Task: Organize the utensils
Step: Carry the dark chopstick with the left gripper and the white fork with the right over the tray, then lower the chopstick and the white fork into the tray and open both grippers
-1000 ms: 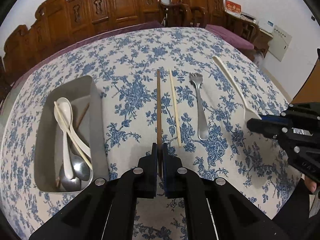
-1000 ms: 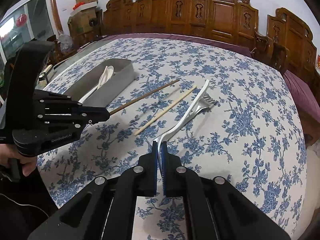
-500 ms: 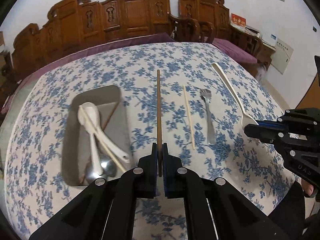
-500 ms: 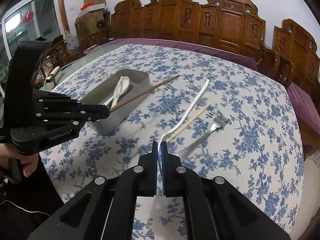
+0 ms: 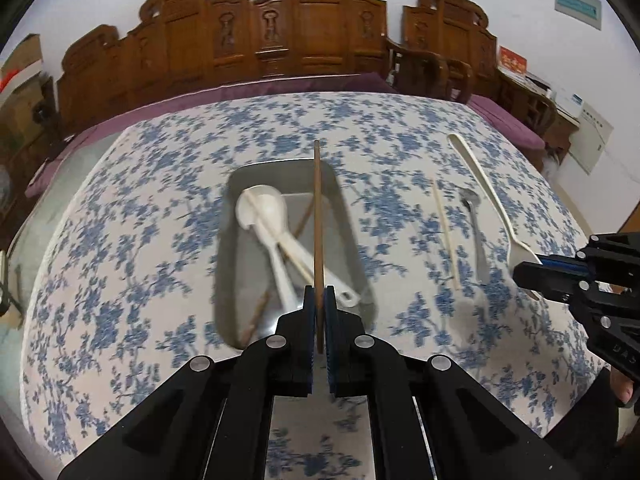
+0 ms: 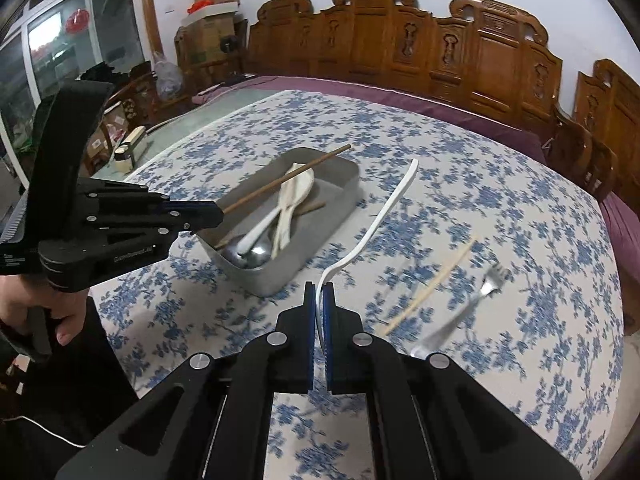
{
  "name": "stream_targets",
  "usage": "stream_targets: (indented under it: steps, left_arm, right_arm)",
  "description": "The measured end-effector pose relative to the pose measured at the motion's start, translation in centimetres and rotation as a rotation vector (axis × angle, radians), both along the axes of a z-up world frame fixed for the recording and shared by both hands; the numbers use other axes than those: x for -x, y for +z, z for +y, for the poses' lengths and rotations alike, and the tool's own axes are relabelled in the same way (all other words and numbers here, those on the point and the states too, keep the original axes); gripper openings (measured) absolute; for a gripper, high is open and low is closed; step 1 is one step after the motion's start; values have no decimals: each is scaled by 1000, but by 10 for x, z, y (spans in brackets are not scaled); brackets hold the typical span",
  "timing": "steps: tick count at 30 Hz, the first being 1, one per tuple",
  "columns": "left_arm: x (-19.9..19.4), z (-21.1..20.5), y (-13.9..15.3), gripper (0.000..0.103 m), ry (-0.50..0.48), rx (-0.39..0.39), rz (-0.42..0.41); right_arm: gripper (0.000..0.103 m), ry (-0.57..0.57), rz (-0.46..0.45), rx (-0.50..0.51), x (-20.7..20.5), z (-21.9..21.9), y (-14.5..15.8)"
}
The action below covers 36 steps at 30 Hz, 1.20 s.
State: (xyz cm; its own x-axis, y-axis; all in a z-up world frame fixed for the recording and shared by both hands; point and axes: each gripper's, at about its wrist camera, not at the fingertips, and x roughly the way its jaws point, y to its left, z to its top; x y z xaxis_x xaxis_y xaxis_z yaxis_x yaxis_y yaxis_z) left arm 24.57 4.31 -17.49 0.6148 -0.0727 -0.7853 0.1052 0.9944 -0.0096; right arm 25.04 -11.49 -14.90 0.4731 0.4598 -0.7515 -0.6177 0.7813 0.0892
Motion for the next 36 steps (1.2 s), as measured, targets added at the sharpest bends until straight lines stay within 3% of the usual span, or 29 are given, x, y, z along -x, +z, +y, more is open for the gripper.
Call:
stream_targets:
  steps: [10, 25, 36]
  left_arm:
    - [-13, 30, -17, 3, 46, 11, 48]
    - [-24, 33, -33, 4, 36, 21, 77]
    - [-21, 36, -22, 4, 27, 18, 49]
  right_arm:
    - [5, 33, 16, 3, 0, 30, -6]
    - [5, 47, 36, 12, -3, 43, -15]
    - [4, 56, 42, 16, -9, 56, -18]
